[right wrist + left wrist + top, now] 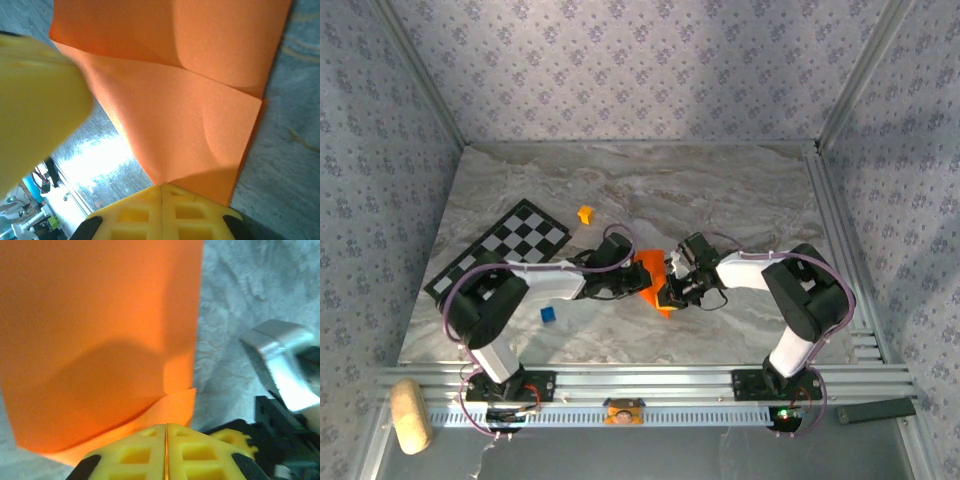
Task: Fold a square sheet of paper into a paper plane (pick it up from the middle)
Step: Third fold the triangle at the center of the table.
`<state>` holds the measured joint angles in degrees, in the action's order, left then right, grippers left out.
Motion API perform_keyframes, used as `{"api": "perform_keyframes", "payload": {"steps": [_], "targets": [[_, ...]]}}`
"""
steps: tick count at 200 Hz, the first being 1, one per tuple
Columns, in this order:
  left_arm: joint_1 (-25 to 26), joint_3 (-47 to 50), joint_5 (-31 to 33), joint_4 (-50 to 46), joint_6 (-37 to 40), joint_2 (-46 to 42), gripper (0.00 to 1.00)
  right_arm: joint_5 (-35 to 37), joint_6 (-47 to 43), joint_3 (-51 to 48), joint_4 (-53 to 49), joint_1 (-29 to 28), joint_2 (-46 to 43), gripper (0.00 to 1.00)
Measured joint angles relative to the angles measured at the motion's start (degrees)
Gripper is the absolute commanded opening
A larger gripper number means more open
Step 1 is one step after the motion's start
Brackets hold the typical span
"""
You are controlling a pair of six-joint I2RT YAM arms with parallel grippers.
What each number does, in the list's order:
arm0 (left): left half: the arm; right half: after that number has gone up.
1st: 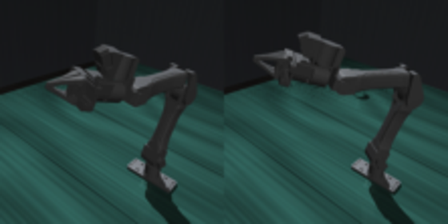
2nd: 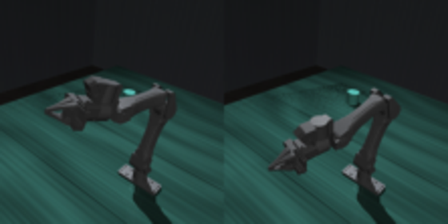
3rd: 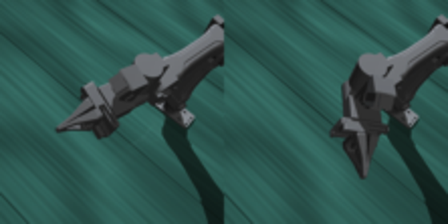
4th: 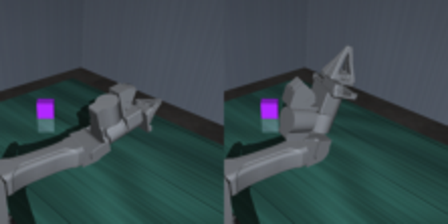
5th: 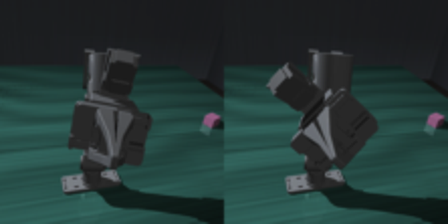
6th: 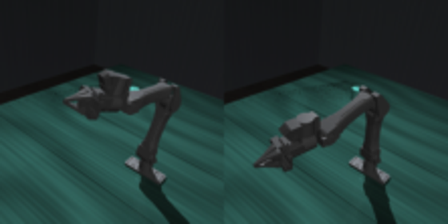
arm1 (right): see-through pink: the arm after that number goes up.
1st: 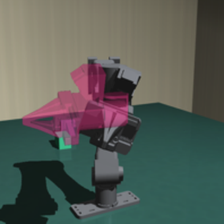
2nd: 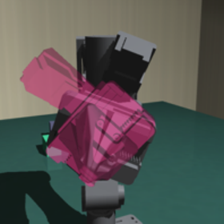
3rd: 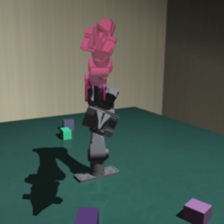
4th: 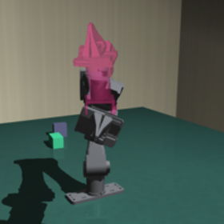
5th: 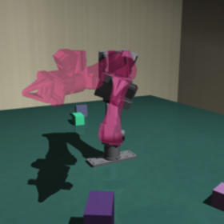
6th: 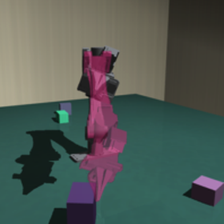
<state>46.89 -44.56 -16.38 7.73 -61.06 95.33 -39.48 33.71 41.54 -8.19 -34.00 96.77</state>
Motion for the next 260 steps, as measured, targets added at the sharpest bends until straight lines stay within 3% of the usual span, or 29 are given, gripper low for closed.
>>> {"api": "perform_keyframes", "payload": {"steps": [74, 133, 188, 260], "targets": [[4.5, -0.6, 1.6, -3.4, -3.1, -0.6, 0.0, -0.2, 0.9, -0.4, 0.7, 0.0, 0.0, 0.0], [4.0, -0.4, 2.6, -2.8, -3.5, 3.1, 0.0, -0.4, 1.0, -0.8, 1.3, 0.0, -0.1, 0.0], [1.8, 1.3, 0.1, 0.2, -2.6, 3.0, 0.0, -0.3, 1.0, -1.2, 2.4, 0.1, -0.2, 0.0], [-5.0, 2.5, -1.2, 0.0, 1.9, 2.0, 0.0, 0.0, 1.0, -1.5, 3.5, 0.1, -0.2, 0.0]]}}
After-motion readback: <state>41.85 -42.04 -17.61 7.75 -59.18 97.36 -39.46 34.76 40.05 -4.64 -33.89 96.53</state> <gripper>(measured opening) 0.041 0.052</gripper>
